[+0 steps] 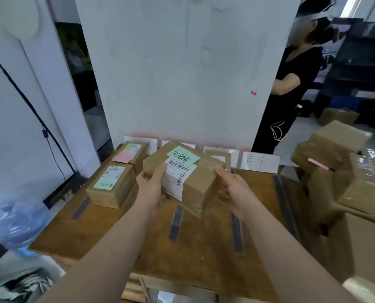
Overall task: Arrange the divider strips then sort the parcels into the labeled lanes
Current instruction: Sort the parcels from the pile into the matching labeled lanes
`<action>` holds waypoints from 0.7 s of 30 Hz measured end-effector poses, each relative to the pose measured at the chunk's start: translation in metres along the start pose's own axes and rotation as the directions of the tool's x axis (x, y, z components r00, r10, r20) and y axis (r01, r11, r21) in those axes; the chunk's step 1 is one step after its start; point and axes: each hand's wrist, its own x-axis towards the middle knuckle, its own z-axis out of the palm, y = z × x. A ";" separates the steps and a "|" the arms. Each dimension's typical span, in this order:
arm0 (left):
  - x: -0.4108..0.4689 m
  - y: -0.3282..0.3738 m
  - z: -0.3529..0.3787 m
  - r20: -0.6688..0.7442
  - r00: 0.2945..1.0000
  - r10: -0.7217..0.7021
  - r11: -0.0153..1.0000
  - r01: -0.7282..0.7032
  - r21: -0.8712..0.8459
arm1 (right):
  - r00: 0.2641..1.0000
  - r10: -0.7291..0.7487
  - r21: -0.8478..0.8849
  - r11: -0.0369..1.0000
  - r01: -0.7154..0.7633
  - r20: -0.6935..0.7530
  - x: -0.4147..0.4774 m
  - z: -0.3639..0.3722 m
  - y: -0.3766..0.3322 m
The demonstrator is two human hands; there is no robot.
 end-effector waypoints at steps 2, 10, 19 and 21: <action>0.023 0.004 -0.011 -0.043 0.999 -0.007 1.000 0.006 -0.017 | 1.000 0.004 -0.020 1.000 -0.004 -0.003 0.015 0.026 0.006; 0.124 0.007 -0.028 -0.217 0.976 -0.003 0.963 0.061 0.263 | 1.000 -0.014 -0.190 0.982 0.014 0.004 0.108 0.076 0.009; 0.223 0.004 -0.031 -0.120 0.990 -0.076 0.928 0.114 0.354 | 1.000 -0.004 -0.315 0.949 0.006 0.007 0.226 0.096 0.014; 0.241 0.003 -0.029 -0.137 0.986 -0.091 0.911 0.138 0.390 | 1.000 0.000 -0.343 0.939 -0.008 -0.022 0.246 0.099 0.018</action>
